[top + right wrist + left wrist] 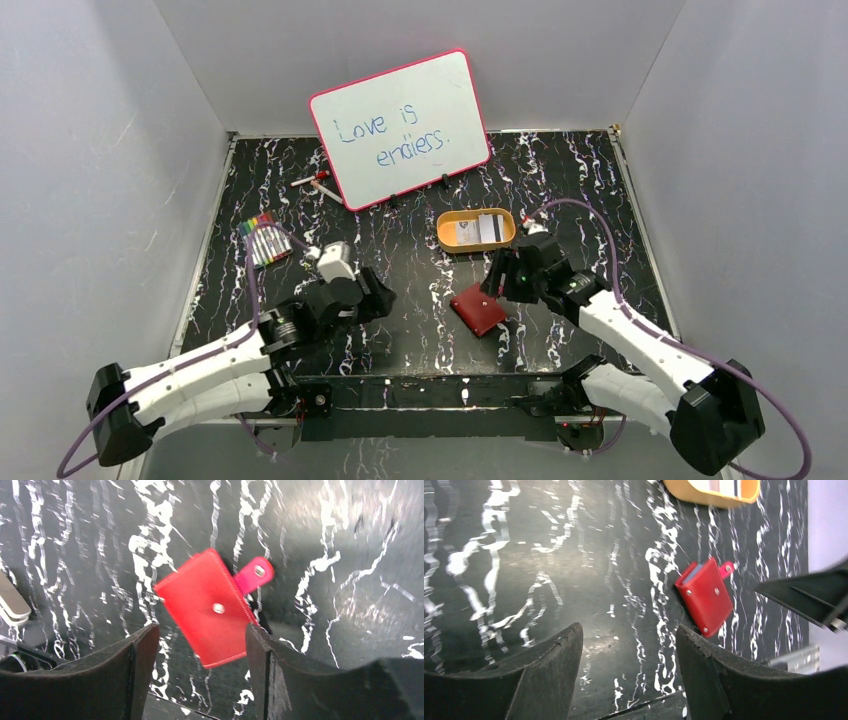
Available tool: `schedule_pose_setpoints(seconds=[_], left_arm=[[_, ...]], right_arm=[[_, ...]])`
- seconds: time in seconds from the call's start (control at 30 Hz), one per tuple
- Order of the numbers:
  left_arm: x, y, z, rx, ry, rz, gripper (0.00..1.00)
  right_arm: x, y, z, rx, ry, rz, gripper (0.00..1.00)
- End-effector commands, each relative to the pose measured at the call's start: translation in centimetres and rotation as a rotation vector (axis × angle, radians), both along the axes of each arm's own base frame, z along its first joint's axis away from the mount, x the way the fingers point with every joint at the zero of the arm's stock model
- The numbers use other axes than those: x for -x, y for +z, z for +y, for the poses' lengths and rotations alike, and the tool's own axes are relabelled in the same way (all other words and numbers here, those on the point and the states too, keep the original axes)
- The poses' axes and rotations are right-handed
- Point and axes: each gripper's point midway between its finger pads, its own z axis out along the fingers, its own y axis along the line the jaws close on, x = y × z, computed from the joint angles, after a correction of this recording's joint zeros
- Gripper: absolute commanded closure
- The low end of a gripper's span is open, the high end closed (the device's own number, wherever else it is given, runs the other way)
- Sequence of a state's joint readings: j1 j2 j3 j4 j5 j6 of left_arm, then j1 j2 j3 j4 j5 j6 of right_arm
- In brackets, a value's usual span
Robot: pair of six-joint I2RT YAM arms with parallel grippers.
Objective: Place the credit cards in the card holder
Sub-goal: Place the card holder at the center of the board.
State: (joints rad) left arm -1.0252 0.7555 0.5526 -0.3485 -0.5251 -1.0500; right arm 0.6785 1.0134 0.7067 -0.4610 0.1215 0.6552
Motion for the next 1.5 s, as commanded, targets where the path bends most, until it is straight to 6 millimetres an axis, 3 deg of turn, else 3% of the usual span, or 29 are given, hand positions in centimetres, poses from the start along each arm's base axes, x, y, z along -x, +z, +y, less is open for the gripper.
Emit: schedule_pose_setpoints(seconds=[0.0, 0.17, 0.4, 0.6, 0.7, 0.83, 0.97, 1.17, 1.23, 1.37, 1.47], left_arm=[[0.8, 1.2, -6.3, 0.069, -0.311, -0.062, 0.34], [1.7, -0.3, -9.9, 0.076, -0.467, -0.008, 0.31], [1.6, -2.1, -11.1, 0.050, -0.499, 0.028, 0.30], [1.0, -3.3, -10.8, 0.005, -0.472, 0.040, 0.31], [0.5, -3.7, -10.4, -0.024, -0.446, 0.038, 0.31], [-0.3, -3.8, -9.7, -0.064, -0.405, 0.017, 0.31], [-1.3, -3.2, -10.3, -0.036, -0.399, -0.004, 0.31], [-2.4, -2.8, -12.2, -0.005, -0.429, 0.000, 0.32], [-2.7, -2.7, -12.6, 0.005, -0.437, 0.002, 0.33], [-3.3, -2.5, -13.3, 0.060, -0.457, 0.004, 0.34], [-4.0, -2.8, -13.5, 0.093, -0.464, 0.009, 0.36]], right_arm=[[1.1, -1.6, 1.7, -0.257, 0.115, 0.060, 0.26], [1.1, -4.3, 1.0, -0.256, 0.113, 0.103, 0.21], [2.2, -5.9, 2.2, -0.329, 0.158, 0.171, 0.21], [3.3, -5.8, 3.7, -0.451, 0.172, 0.185, 0.26], [4.0, -5.8, 4.5, -0.423, 0.196, 0.181, 0.27], [1.7, -4.7, 2.0, -0.301, 0.070, 0.049, 0.25], [0.9, -5.7, 0.5, -0.249, 0.036, 0.077, 0.27], [0.5, -5.6, 3.0, -0.357, 0.123, 0.095, 0.55], [0.4, -5.1, 3.7, -0.400, 0.148, 0.091, 0.59], [0.9, -4.6, 4.8, -0.449, 0.210, 0.107, 0.55], [0.3, -3.9, 3.7, -0.391, 0.169, 0.056, 0.49]])
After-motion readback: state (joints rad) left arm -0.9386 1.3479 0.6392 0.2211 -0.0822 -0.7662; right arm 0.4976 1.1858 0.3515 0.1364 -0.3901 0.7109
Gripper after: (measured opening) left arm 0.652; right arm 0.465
